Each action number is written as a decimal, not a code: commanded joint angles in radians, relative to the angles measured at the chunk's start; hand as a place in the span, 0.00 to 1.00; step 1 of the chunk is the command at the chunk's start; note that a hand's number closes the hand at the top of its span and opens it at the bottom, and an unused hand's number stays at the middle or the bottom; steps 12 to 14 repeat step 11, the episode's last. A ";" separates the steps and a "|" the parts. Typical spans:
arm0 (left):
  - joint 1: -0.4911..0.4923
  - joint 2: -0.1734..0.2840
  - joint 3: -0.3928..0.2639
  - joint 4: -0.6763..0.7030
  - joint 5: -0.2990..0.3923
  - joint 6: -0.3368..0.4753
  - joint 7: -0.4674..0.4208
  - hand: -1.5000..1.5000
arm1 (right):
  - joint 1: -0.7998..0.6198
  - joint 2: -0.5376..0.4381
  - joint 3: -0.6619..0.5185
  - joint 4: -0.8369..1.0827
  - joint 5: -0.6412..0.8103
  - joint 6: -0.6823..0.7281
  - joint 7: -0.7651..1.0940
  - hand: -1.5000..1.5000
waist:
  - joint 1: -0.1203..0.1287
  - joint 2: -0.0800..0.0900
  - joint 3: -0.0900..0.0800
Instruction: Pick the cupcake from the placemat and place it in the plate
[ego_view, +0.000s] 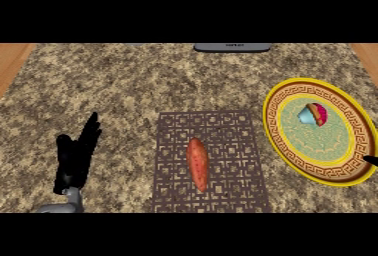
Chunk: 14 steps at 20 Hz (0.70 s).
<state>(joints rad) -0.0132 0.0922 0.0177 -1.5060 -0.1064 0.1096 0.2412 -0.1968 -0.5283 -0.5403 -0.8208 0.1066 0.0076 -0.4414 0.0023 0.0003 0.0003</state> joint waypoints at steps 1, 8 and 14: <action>-0.006 0.017 0.010 -0.047 0.011 -0.023 0.052 0.50 | 0.020 0.000 -0.001 0.015 0.001 -0.056 -0.005 0.00 | -0.001 -0.001 0.000; -0.046 -0.006 0.005 0.022 -0.021 -0.002 0.011 0.50 | -0.062 -0.098 -0.022 0.198 -0.028 -0.042 -0.057 0.00 | 0.000 0.001 0.000; 0.022 -0.001 -0.005 -0.045 -0.019 -0.015 0.033 0.50 | -0.044 -0.089 -0.001 0.261 0.004 -0.089 -0.120 0.00 | 0.003 0.000 0.000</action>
